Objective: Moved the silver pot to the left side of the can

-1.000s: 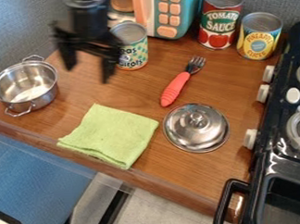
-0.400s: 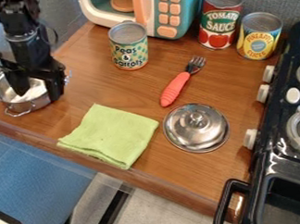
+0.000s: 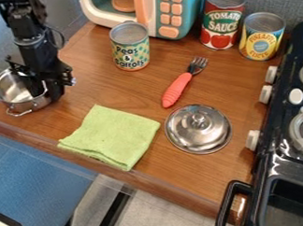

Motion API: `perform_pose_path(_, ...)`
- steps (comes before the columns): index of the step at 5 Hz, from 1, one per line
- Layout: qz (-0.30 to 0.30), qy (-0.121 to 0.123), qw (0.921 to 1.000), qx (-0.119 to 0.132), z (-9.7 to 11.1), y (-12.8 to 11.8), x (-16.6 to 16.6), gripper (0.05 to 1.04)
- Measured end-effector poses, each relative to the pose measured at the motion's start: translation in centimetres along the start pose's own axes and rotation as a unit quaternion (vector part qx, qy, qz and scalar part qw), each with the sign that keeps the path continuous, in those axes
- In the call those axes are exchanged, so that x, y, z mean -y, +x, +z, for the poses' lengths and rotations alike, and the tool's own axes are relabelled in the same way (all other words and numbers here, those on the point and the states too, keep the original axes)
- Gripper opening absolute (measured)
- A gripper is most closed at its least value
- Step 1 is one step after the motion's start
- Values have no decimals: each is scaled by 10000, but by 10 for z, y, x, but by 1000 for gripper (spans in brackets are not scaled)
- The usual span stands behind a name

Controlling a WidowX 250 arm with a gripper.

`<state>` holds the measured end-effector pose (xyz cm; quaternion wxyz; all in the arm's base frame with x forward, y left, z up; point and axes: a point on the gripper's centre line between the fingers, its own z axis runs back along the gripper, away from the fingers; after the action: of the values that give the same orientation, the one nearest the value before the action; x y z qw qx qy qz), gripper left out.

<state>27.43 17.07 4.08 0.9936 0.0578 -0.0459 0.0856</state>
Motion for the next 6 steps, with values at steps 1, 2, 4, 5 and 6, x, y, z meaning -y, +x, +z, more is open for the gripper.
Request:
perform_pose_path(1,-72,53,10000,27,9,6,5,213)
perform_pose_path(2,-136,184,9995,238,28,14,6,81)
perform_pose_path(4,-546,191,9972,479,51,25,41,56)
perform_pose_path(5,-848,128,9948,545,54,30,66,56)
perform_pose_path(6,-952,134,9944,449,44,37,75,56)
